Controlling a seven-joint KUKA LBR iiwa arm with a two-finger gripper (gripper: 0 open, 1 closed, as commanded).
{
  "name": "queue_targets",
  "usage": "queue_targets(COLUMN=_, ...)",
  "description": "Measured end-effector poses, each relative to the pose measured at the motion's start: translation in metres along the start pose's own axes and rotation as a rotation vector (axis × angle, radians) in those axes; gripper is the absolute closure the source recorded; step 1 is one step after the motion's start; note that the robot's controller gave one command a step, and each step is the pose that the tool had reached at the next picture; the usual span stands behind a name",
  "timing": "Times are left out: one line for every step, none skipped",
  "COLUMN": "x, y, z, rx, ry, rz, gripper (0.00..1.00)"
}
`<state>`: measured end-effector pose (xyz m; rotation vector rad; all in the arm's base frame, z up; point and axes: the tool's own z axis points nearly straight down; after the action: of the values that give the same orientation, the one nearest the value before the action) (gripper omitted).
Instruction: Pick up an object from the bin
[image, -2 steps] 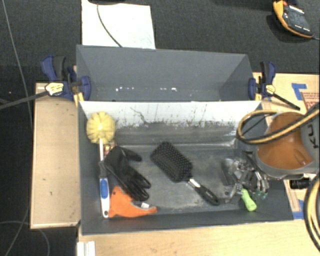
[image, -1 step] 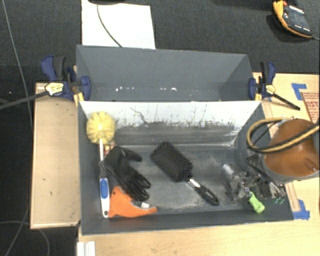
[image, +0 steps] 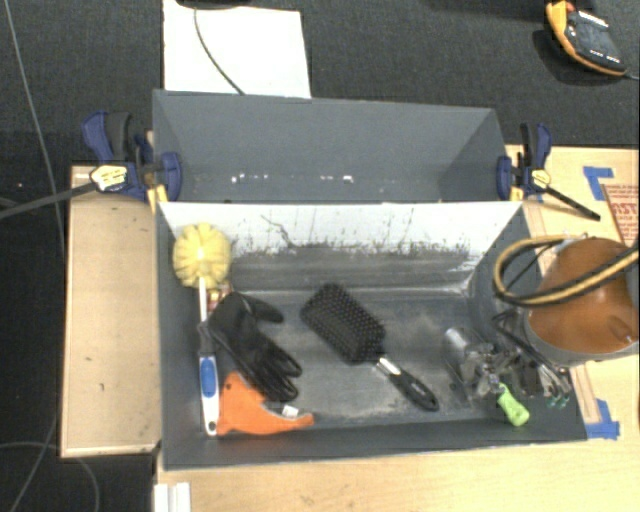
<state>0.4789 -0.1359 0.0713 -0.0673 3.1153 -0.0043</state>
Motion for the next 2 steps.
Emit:
queue_targets(x=-0.040, y=-0.019, z=-0.019, rx=0.002, ry=-0.008, rz=-0.034, gripper=1.00)
queue_targets(x=-0.042, y=-0.014, z=-0.002, rx=-0.003, ry=0.000, rz=-0.027, gripper=0.00)
